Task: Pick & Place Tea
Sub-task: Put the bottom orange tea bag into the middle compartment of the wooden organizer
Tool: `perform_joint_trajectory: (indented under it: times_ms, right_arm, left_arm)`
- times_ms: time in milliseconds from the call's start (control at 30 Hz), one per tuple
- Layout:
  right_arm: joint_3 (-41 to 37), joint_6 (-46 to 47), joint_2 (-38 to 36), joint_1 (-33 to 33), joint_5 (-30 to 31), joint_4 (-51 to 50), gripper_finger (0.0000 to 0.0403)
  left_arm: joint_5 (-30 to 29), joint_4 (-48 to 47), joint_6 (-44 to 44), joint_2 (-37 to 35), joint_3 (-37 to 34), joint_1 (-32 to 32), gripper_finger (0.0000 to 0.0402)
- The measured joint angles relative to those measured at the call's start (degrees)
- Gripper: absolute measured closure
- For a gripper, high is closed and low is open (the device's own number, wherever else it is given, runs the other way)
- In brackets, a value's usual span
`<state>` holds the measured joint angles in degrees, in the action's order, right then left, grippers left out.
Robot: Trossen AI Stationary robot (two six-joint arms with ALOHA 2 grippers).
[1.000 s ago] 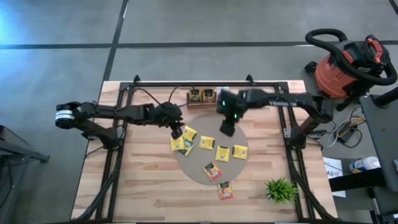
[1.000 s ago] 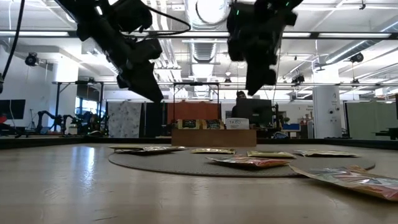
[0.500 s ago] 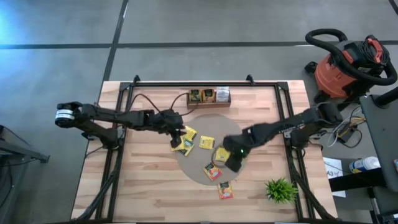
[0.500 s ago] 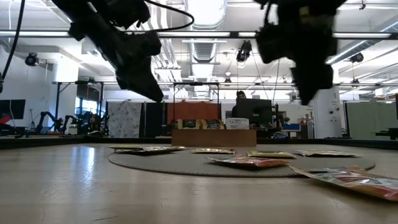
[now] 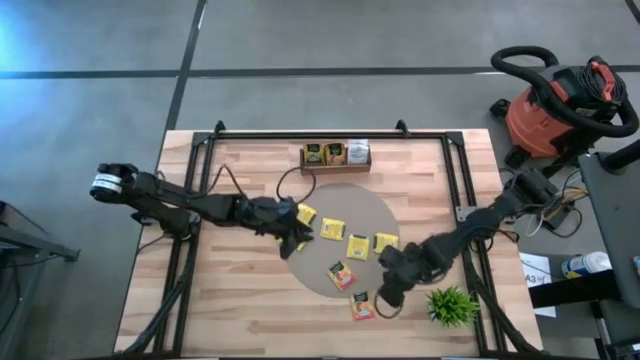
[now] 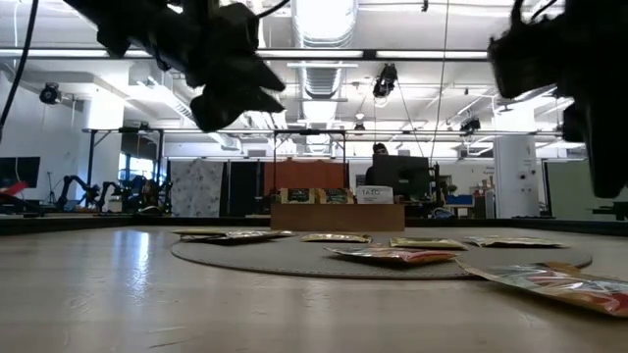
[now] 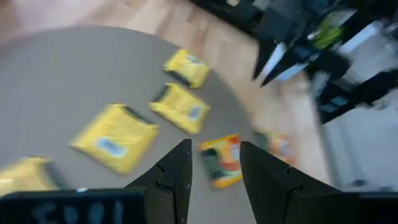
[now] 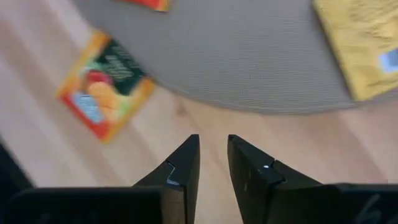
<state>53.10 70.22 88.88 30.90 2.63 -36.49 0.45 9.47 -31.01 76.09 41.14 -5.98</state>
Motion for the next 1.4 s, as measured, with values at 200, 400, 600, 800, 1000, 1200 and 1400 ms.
perform_joint_trajectory:
  times_ms: [200, 400, 600, 800, 1000, 1200, 1400]
  right_arm:
    - [0.0, 6.0, 0.3, 5.6, 9.8, 6.8, 0.0310]
    - [0.0, 9.9, 0.3, 7.7, 15.5, 9.6, 0.0294]
    - [-0.1, 10.9, 1.1, 7.8, 13.7, 14.0, 0.0279]
    - [0.2, 13.0, 5.1, 7.8, 11.9, 18.5, 0.0269]
    - [0.2, 15.2, 9.5, 7.8, 10.6, 20.3, 0.0268]
    - [0.1, 16.6, 12.2, 7.8, 10.5, 21.2, 0.0272]
    - [0.1, 16.5, 12.5, 7.8, 12.3, 20.4, 0.0277]
  left_arm:
    - [-4.2, 1.7, -5.6, 6.2, 4.5, -8.5, 0.0273]
    - [-8.9, 1.6, -8.3, 15.4, 12.2, -14.2, 0.0273]
    - [-7.3, 1.7, -8.4, 24.0, 20.5, -15.1, 0.0273]
    - [0.8, 1.1, -6.8, 34.1, 29.4, -15.1, 0.0273]
    - [8.3, -0.6, -6.6, 42.4, 38.2, -15.3, 0.0273]
    - [11.8, -3.0, -6.9, 46.5, 41.7, -16.3, 0.0273]
    - [12.2, -2.1, -8.1, 48.3, 42.2, -17.9, 0.0273]
